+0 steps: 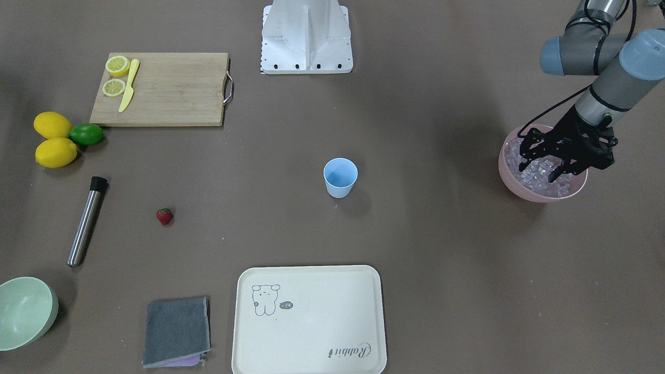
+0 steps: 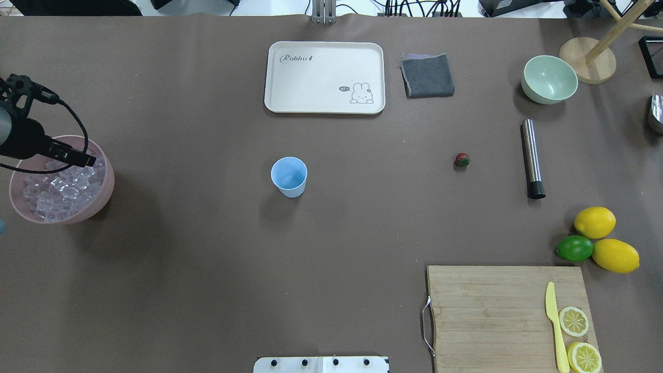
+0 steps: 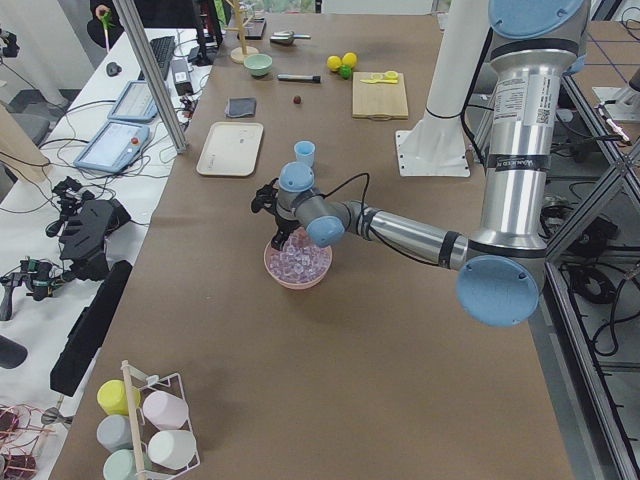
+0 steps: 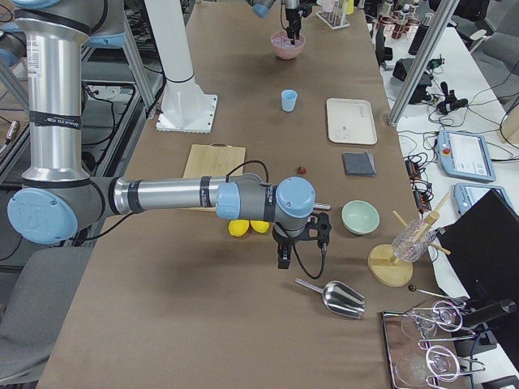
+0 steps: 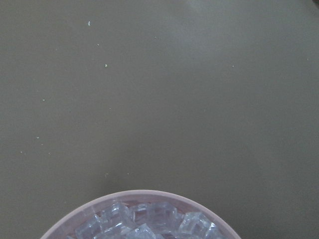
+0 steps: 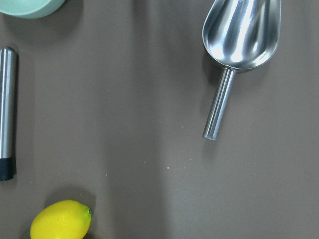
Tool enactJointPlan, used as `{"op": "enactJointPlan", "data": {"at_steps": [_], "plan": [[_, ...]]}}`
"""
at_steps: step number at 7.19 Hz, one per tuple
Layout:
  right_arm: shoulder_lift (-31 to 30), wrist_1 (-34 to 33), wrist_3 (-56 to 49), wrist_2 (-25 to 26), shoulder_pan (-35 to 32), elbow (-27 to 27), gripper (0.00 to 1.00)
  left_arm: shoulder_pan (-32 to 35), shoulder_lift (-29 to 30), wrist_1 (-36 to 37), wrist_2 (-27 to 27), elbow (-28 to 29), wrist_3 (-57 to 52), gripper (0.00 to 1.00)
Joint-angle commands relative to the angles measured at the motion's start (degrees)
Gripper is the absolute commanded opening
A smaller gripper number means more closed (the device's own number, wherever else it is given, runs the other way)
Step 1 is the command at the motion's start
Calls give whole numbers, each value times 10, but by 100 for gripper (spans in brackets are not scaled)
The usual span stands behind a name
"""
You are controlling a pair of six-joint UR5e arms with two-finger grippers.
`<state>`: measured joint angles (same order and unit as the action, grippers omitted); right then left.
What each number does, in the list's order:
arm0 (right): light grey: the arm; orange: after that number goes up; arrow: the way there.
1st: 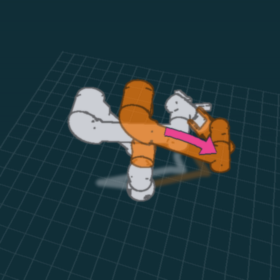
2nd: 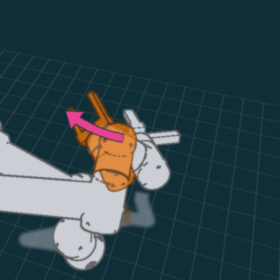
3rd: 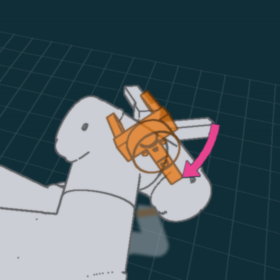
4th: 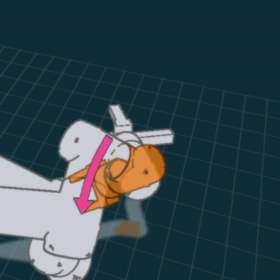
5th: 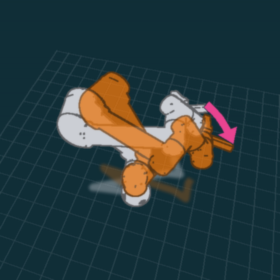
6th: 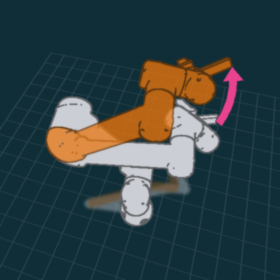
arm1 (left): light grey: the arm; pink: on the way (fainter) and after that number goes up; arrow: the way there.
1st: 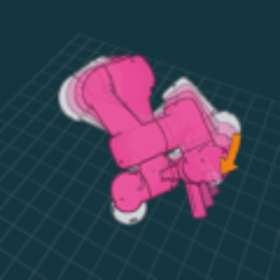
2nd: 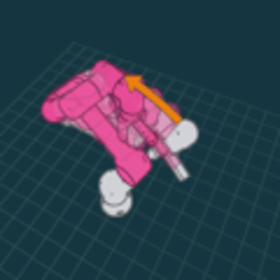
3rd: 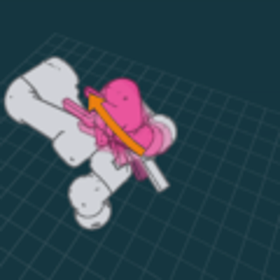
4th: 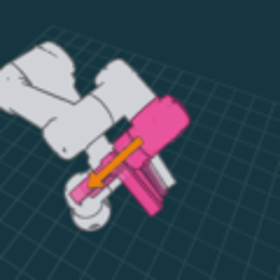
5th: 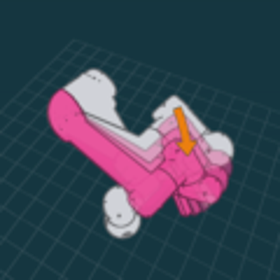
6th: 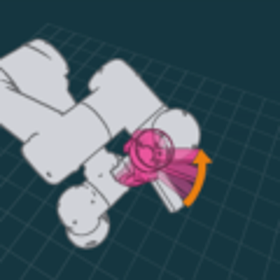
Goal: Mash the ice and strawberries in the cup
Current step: 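Move the left gripper over the pink bowl of ice cubes, then lower the left gripper toward the ice cubes in the pink bowl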
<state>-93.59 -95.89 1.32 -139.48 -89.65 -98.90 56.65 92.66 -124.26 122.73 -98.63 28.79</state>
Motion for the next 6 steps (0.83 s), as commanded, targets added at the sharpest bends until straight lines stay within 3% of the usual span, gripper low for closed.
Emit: {"op": "enactJointPlan", "data": {"at_steps": [1,6], "plan": [[0,0,0,0,0,0,100,-1,19,0,1,28,-1,67],[-2,0,0,0,0,0,100,-1,21,0,8,34,0,67]]}}
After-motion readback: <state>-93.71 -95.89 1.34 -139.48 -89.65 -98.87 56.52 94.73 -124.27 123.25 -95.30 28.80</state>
